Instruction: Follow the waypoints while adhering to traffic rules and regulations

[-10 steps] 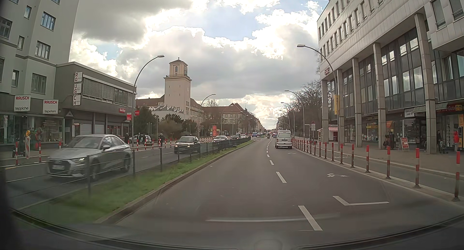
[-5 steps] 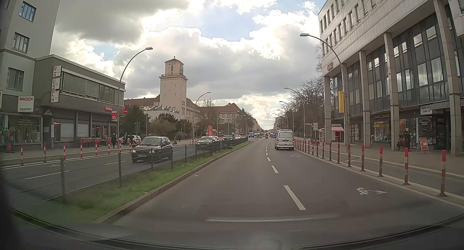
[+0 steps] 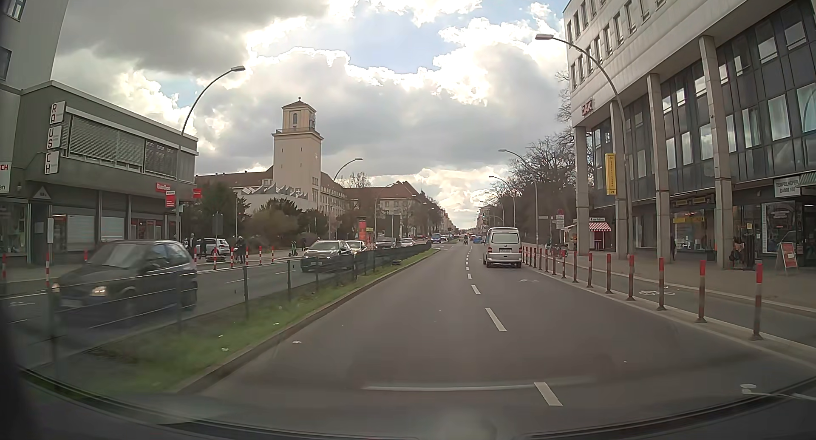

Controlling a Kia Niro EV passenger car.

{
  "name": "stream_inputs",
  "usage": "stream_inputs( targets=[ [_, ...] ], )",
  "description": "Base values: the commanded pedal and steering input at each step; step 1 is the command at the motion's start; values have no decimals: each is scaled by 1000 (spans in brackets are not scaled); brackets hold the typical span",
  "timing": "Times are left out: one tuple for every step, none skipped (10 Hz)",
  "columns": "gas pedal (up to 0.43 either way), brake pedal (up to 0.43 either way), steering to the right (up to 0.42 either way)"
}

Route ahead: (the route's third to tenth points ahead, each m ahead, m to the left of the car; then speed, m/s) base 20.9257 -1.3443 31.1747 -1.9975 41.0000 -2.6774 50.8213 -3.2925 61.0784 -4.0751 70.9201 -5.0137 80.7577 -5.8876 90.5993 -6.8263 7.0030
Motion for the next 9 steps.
stream_inputs(
  targets=[
    [67, 30, 13],
    [67, 30, 11],
    [67, 30, 8],
    [67, 30, 8],
    [67, 30, 8],
    [67, 30, 7],
    [67, 30, 6],
    [67, 30, 6],
    [67, 30, 5]
  ],
)
